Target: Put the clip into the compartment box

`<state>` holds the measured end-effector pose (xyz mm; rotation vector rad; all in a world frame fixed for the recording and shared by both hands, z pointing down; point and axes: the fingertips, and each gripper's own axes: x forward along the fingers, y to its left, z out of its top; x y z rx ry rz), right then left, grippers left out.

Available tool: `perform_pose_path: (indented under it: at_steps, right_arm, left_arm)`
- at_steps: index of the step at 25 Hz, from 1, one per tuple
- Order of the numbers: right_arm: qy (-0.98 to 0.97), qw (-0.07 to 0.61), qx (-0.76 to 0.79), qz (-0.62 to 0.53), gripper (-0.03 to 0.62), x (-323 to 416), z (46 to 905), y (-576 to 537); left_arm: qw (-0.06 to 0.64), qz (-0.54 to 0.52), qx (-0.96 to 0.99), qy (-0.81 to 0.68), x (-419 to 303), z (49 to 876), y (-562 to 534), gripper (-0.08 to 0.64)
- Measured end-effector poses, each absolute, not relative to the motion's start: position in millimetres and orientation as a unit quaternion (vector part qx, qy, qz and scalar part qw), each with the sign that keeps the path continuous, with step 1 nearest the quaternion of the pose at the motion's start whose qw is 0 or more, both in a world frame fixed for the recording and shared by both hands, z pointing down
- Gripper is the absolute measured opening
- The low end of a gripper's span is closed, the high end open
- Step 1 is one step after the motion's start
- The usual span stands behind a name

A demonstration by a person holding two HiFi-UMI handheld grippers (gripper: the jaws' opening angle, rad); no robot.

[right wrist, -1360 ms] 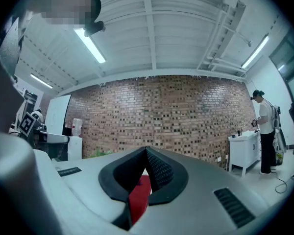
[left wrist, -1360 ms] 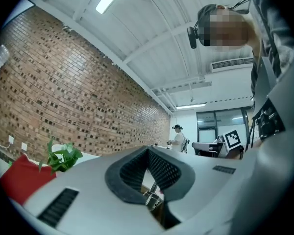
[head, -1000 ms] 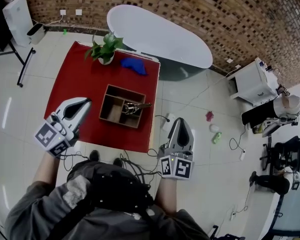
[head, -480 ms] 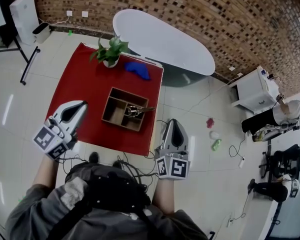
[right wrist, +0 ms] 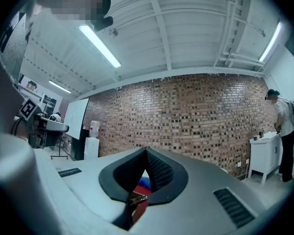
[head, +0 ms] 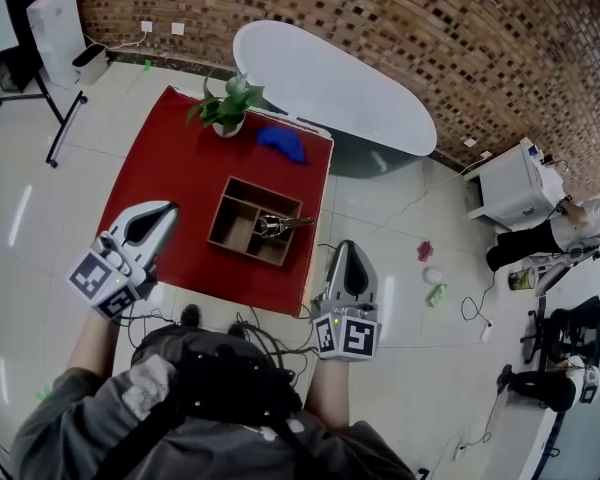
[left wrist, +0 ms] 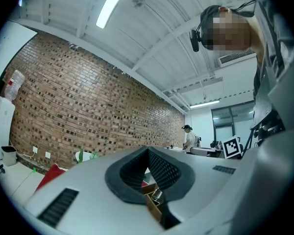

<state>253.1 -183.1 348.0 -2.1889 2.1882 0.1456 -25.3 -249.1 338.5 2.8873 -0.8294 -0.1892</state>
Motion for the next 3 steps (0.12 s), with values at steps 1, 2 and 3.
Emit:
perform_pose_path:
  at_steps: [1, 2, 3]
  right_arm:
    - [0.707, 0.021, -0.706, 0.046, 0.003, 253.5, 348.6, -183.6]
    - [0.707, 0.021, -0.705, 0.045, 0.003, 254.0, 349.2, -184.1]
    - [0.708, 0.02, -0.705, 0.044, 0.003, 254.5, 349.7, -184.6]
  left_arm:
    - [0.07, -0.063, 0.957, -0.274, -24.8, 338.7, -248.9, 0.033]
    - [0.075, -0.065, 0.957, -0.273, -24.1, 338.4, -248.5, 0.034]
    - [0.08, -0.069, 0.957, -0.272, -23.1, 337.6, -248.1, 0.032]
